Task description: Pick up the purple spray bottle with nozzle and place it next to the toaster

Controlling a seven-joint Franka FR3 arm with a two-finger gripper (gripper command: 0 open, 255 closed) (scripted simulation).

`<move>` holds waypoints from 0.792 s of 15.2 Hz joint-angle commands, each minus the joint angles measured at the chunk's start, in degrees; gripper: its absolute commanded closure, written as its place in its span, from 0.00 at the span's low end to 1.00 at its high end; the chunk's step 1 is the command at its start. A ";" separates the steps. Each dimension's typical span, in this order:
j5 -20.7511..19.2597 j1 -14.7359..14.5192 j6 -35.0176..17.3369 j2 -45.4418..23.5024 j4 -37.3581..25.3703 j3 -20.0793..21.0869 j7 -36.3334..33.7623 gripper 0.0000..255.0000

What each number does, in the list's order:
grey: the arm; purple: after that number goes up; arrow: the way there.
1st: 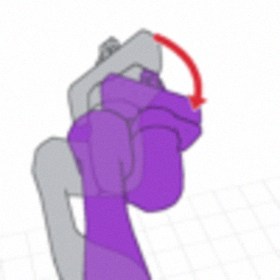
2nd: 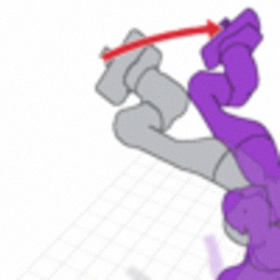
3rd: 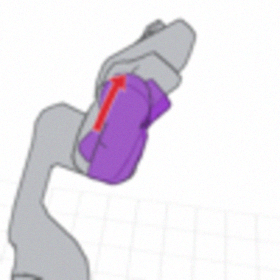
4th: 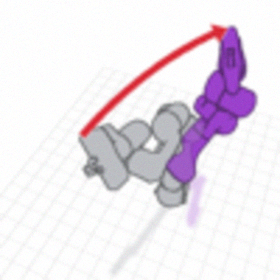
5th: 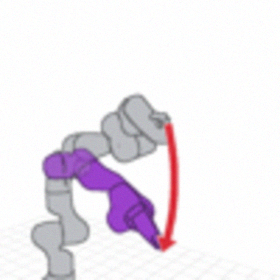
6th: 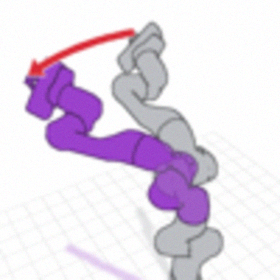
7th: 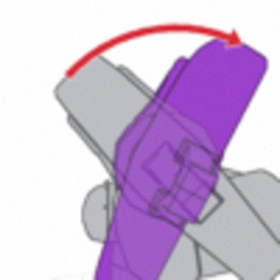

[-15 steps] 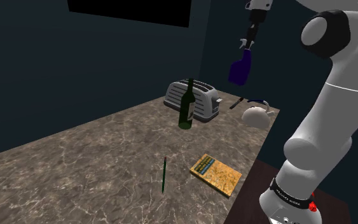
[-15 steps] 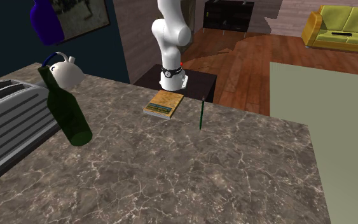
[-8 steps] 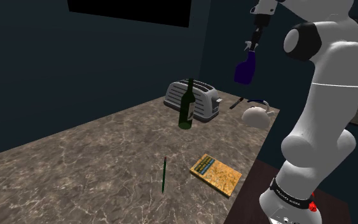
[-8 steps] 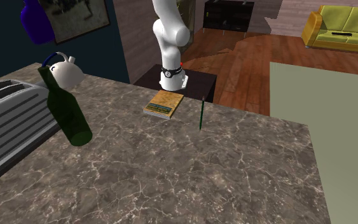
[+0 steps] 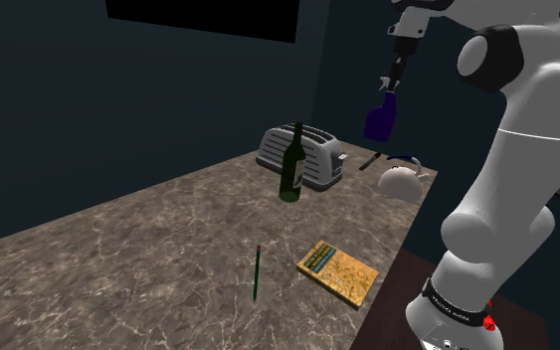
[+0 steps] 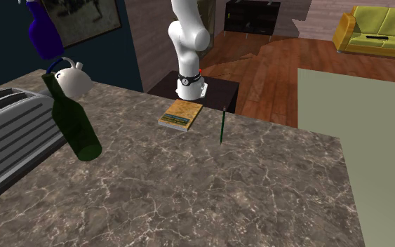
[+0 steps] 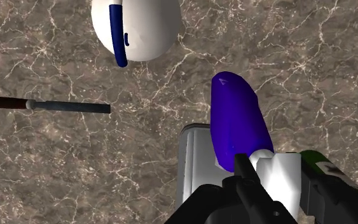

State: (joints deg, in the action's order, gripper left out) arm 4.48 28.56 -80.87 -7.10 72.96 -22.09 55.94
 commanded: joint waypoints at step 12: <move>-1.85 -1.15 -11.78 4.63 15.99 0.60 -0.73 1.00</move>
State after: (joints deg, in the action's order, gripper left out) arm 2.66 27.39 -91.78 -2.58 88.03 -21.47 55.14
